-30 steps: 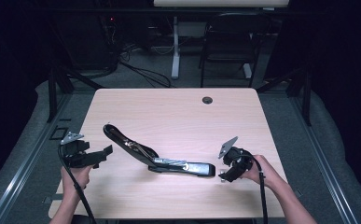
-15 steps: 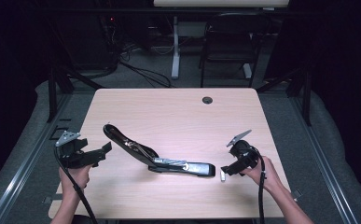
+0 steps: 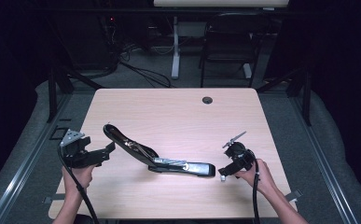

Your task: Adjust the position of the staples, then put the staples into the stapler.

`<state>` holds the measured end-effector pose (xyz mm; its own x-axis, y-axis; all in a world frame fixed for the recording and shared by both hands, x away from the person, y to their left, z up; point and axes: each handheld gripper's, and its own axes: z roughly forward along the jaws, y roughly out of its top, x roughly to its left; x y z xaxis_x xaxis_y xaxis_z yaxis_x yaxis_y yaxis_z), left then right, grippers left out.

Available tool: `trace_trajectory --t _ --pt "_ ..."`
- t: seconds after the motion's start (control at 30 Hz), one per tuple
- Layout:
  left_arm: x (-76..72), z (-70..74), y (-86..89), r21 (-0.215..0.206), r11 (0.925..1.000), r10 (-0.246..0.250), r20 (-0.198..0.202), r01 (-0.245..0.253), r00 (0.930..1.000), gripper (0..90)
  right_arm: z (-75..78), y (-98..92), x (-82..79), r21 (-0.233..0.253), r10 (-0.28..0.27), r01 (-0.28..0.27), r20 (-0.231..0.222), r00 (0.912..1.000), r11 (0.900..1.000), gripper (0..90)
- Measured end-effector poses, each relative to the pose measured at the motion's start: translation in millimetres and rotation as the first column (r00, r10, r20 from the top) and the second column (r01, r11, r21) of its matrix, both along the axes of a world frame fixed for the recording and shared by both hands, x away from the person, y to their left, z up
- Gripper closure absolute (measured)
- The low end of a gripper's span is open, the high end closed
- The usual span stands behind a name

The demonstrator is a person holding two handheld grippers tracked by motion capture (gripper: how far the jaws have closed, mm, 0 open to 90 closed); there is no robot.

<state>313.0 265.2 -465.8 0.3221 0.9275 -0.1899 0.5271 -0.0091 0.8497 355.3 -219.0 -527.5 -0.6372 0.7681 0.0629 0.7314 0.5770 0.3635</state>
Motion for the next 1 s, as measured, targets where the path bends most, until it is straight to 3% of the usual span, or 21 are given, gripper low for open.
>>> trace_trajectory --t 0.23,0.3,0.47,0.5,0.53,0.6,1.0 --pt "1.0 1.5 -5.3 0.007 0.9999 -0.014 0.007 0.014 0.9999 0.3 -3.8 4.3 1.3 -0.013 -0.017 0.016 -0.014 0.9998 1.000 24.9" --pt "1.3 0.5 -5.6 0.013 0.9998 -0.017 0.002 0.017 0.9999 0.3 -5.3 5.6 2.0 -0.021 -0.031 0.031 -0.021 0.9993 0.999 33.6" --pt "2.2 -0.2 -5.9 0.018 0.9997 -0.015 0.001 0.015 0.9999 0.4 -8.8 10.1 1.4 -0.010 -0.052 0.051 -0.016 0.9985 0.999 36.3" --pt "2.3 -0.3 -6.0 0.020 0.9997 -0.014 -0.003 0.014 0.9999 0.4 -8.6 10.2 2.1 -0.026 -0.046 0.045 -0.020 0.9988 0.999 37.8" --pt "2.6 -1.1 -6.3 0.019 0.9997 -0.015 -0.002 0.015 0.9999 0.4 -10.5 11.7 1.7 -0.004 -0.059 0.059 -0.025 0.9979 0.998 39.1" --pt "2.6 -1.4 -6.0 0.023 0.9996 -0.015 -0.005 0.015 0.9999 0.4 -12.4 12.0 3.7 -0.034 -0.048 0.047 -0.029 0.9984 0.998 41.2" --pt "3.5 -2.7 -3.6 0.018 0.9996 -0.020 -0.017 0.020 0.9997 0.4 -18.7 16.3 4.1 -0.064 -0.018 0.016 -0.027 0.9995 0.998 58.2"
